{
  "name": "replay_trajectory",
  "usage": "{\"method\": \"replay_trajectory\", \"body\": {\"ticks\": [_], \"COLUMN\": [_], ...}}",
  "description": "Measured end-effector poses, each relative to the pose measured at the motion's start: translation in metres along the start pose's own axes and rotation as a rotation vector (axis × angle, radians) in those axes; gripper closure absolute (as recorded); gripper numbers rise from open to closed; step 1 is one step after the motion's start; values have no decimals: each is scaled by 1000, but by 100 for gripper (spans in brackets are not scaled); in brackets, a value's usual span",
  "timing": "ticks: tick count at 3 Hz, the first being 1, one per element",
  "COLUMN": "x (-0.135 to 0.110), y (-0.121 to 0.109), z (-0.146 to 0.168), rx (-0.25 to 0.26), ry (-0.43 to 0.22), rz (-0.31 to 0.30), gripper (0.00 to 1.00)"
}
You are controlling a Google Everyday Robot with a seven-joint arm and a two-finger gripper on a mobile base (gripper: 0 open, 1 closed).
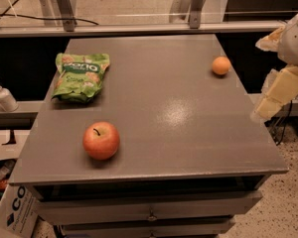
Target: Move orange near green rice chip bag
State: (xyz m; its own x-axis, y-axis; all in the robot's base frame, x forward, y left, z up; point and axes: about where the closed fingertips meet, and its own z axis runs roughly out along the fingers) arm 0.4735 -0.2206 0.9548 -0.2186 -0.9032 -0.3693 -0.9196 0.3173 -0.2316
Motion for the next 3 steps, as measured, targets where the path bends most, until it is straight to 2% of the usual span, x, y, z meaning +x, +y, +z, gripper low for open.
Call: {"method": "replay_trajectory", "body": {"ticks": [1, 2, 3], "x": [6, 18, 39], "y": [-44, -86, -118], "z": [29, 63, 99], "rx": [24, 52, 61], "ry": [-68, -76, -57], "rz": [48, 97, 171], "gripper": [0, 0, 0]}}
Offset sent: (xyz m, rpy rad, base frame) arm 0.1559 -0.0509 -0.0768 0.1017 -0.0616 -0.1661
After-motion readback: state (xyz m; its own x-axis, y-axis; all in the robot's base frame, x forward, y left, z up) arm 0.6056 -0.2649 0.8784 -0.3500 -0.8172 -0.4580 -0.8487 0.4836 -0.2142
